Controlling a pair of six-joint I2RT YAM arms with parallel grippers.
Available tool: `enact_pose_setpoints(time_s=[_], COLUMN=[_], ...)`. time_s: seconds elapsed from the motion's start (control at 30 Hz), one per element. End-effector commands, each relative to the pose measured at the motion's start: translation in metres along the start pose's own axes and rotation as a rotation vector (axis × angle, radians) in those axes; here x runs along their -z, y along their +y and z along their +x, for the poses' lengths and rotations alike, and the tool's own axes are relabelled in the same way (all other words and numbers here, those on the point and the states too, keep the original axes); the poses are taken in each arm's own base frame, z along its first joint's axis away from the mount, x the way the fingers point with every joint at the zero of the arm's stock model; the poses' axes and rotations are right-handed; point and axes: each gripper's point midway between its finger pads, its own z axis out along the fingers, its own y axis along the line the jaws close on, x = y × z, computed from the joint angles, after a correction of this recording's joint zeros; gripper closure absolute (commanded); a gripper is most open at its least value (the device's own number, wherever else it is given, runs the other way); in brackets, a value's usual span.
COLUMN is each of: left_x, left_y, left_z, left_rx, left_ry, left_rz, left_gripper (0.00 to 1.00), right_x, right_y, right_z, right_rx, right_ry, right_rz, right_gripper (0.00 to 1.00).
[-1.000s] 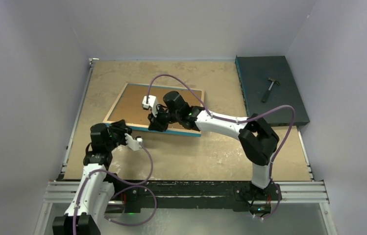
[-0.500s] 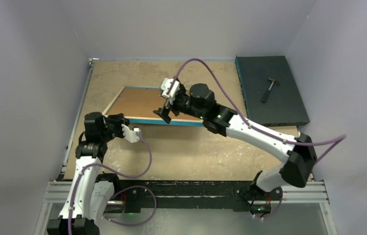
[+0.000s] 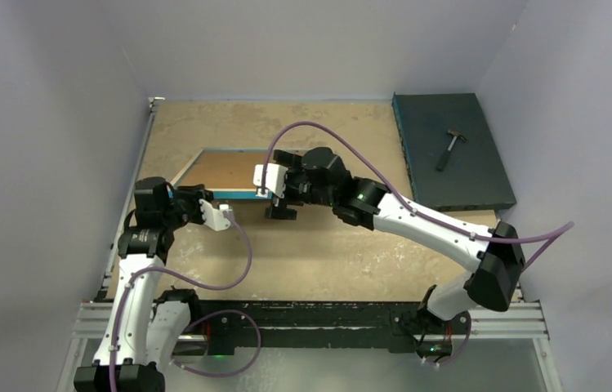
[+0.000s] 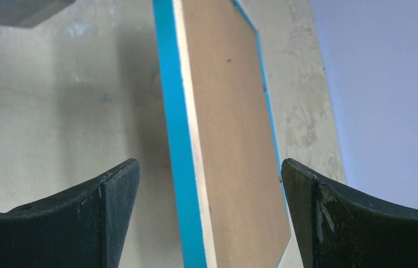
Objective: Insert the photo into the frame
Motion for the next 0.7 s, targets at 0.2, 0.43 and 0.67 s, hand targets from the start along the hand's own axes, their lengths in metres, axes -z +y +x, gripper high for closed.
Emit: enact_pose_setpoints(time_s=[0.2,0.43,0.67], left_x=[0.012,0.015,0.016], left_y=[0.018,0.02,0.022], left_z=[-0.022,-0.026,-0.027], left_rx=[0.027,0.031,0.021], left_ry=[-0.074,-0.086,-0.088], left_rz=[-0.046,-0.057,-0.064], left_gripper=[0.92,0.92,0.92], right_x=[-0.012,-0.031,-0.037], right_y=[0.011,0.009,0.01], right_z=[0.001,0.026,0.019], right_rx=[0.096,0.163,0.244], right_ry=[0.064,0.153,0.155], right_rz=[-0.065,0.02,0.091], right_gripper=[0.04,0.13,0.21])
